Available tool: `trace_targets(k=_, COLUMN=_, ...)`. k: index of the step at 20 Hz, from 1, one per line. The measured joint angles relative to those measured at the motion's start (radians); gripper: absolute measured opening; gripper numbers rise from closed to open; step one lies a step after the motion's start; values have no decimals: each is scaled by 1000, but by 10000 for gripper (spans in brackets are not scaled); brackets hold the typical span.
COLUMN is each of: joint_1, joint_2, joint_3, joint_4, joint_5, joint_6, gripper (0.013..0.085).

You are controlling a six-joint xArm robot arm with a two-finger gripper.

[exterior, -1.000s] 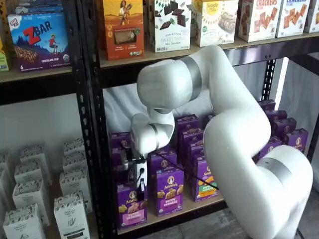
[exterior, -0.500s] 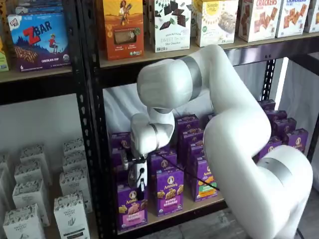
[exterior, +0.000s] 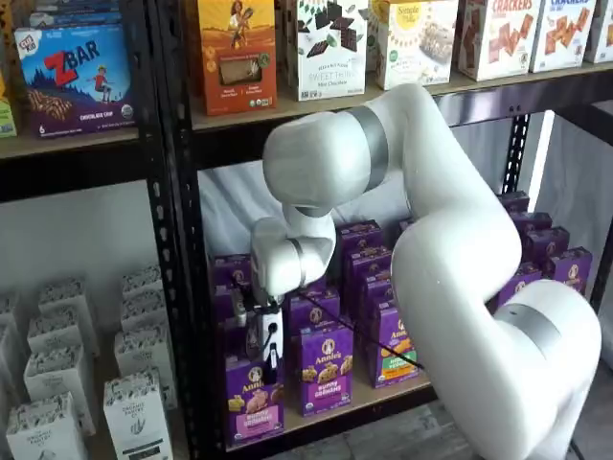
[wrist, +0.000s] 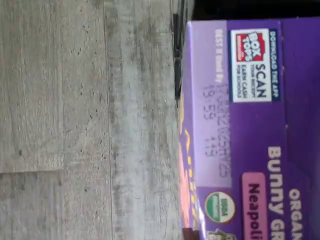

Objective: Pick up the purple box with a pink patch in the middle, on the bottom shelf, the first box from the left

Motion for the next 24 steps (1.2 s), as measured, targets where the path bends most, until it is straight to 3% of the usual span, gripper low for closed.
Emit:
trace_targets(k=6, joint_1=6, joint_2=-40, joint_3=59, joint_4=-10, joint_5=-24, joint_6=13, gripper=290)
trace_targets(k=12, joint_1=9, joint_2=-120, joint_3=175, joint_4=-19, joint_5=-78, joint_6=23, gripper=290)
trace_targets(k=20, joint_1=0, joint_2=-258, joint_3=337, joint_4=7, joint_5=-148, joint_6=-12, gripper=290)
trace_targets(k=24, joint_1=-9, joint_2=-330, joint_3=404, joint_4=-25, joint_5=-152, joint_6=9, gripper=290)
